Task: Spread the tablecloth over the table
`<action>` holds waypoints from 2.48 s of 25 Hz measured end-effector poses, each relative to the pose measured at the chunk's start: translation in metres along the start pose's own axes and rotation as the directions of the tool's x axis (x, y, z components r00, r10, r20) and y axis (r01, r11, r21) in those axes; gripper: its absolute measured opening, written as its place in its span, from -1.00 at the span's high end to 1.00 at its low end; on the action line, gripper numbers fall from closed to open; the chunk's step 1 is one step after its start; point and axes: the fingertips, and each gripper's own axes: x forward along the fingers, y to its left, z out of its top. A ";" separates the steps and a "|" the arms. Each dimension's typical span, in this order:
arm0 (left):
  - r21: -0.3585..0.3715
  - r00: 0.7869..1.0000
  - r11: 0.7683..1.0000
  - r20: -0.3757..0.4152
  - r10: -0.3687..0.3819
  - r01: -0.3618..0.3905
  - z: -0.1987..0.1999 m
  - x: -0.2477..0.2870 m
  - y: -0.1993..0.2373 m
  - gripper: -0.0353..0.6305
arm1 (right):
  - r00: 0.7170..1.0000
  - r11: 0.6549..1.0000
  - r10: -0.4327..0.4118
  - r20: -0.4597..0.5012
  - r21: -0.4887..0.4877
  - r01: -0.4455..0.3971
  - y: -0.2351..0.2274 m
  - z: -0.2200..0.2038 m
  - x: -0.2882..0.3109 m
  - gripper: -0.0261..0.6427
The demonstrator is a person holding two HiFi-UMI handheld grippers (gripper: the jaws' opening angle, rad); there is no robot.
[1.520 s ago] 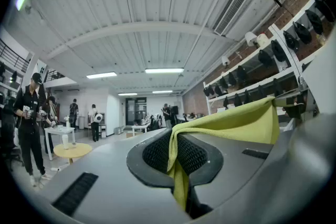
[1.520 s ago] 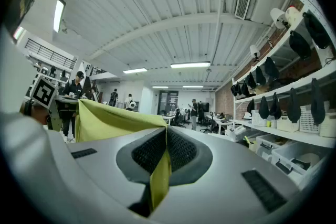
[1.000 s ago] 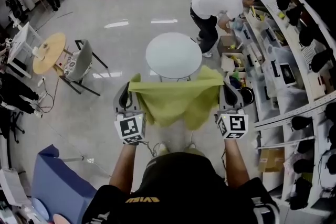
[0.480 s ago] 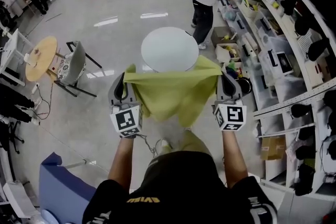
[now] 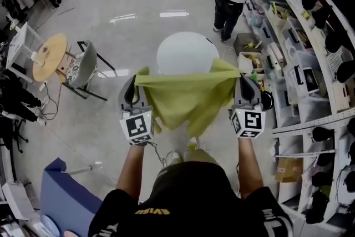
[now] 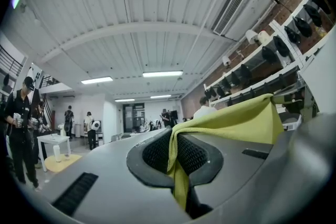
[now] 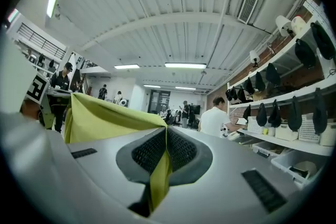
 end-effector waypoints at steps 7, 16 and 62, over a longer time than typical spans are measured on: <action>0.022 1.000 0.999 0.006 0.030 -0.031 0.004 0.057 -0.016 0.84 | 1.000 1.000 0.024 0.018 0.008 -0.025 -0.037 -0.005 0.053 0.90; 0.063 0.997 0.995 0.014 0.076 -0.076 0.011 0.111 -0.038 0.84 | 0.997 0.998 0.068 0.047 0.010 -0.069 -0.081 -0.007 0.103 0.90; -0.002 0.983 1.000 -0.181 -0.027 0.027 -0.133 0.566 0.035 0.84 | 0.974 0.990 0.137 -0.179 0.000 -0.139 -0.130 -0.113 0.564 0.90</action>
